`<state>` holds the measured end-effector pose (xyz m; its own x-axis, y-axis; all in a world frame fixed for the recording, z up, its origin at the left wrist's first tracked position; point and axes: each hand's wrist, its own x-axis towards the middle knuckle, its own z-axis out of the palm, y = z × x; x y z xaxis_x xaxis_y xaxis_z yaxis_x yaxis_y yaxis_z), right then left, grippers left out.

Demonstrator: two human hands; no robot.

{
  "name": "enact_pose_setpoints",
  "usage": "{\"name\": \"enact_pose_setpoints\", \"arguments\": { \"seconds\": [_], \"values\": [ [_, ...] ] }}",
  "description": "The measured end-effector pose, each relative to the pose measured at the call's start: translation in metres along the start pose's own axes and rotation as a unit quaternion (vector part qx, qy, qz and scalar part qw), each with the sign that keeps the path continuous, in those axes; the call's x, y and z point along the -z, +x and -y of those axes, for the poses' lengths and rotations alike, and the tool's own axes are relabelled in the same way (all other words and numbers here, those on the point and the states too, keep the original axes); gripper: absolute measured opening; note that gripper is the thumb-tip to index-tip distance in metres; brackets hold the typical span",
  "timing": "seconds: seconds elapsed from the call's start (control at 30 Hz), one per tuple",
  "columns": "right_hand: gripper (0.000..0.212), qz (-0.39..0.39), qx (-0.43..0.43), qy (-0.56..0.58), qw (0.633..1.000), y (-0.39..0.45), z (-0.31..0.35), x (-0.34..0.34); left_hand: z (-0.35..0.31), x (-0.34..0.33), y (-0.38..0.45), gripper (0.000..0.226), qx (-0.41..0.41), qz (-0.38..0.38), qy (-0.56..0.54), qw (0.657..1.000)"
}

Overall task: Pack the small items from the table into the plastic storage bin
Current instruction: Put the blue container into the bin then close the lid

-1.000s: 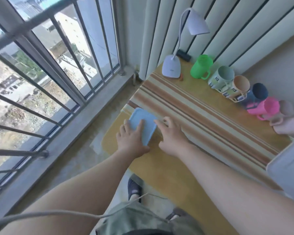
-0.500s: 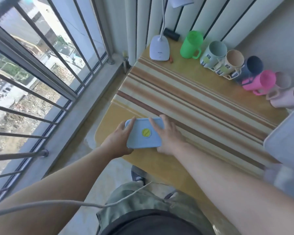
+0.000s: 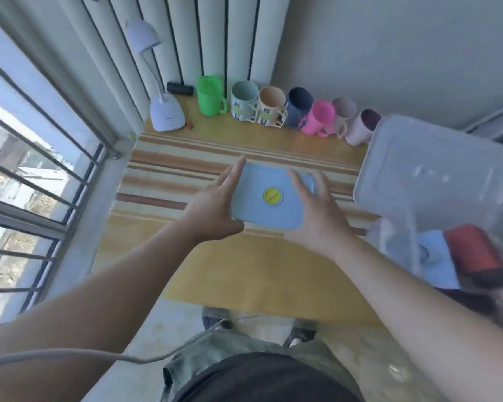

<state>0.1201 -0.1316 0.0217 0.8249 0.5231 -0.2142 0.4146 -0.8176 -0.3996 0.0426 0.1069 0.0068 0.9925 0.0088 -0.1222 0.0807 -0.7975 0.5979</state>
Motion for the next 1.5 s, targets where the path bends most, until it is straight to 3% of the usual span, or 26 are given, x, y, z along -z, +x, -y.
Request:
{"name": "enact_pose_setpoints", "arguments": {
  "seconds": [0.13,0.33,0.57,0.8,0.87,1.0,1.13,1.33,1.5],
  "values": [
    [0.123,-0.086,-0.043,0.041,0.995,-0.059,-0.090,0.075,-0.115,-0.024,0.052,0.129,-0.093,-0.010,0.026,0.995],
    [0.122,-0.109,-0.108,-0.021,0.988,-0.156,-0.241,0.137,-0.265,-0.124,0.096,0.127,-0.169,0.059,0.026,0.984],
    [0.122,-0.031,-0.117,0.022,0.992,-0.217,-0.368,0.153,-0.377,-0.237,0.108,0.130,-0.154,0.125,0.131,0.971],
    [0.120,0.023,-0.060,0.044,0.997,-0.218,-0.402,0.125,-0.384,-0.276,0.100,0.137,-0.031,0.215,0.199,0.956],
    [0.118,0.022,-0.050,0.051,0.997,-0.210,-0.401,0.116,-0.382,-0.276,0.098,0.136,-0.015,0.204,0.207,0.957],
    [0.116,0.022,-0.018,0.050,0.998,-0.195,-0.400,0.108,-0.382,-0.277,0.096,0.134,-0.066,0.142,0.287,0.945],
    [0.118,0.039,0.007,0.045,0.998,-0.179,-0.401,0.105,-0.380,-0.276,0.097,0.127,-0.055,0.127,0.287,0.948],
    [0.113,-0.001,0.005,-0.064,0.998,-0.166,-0.403,0.108,-0.376,-0.269,0.111,0.119,-0.069,0.074,0.296,0.950],
    [0.112,0.060,-0.038,-0.094,0.993,-0.151,-0.404,0.102,-0.369,-0.280,0.118,0.120,-0.050,0.184,0.373,0.908]
  ]
}}
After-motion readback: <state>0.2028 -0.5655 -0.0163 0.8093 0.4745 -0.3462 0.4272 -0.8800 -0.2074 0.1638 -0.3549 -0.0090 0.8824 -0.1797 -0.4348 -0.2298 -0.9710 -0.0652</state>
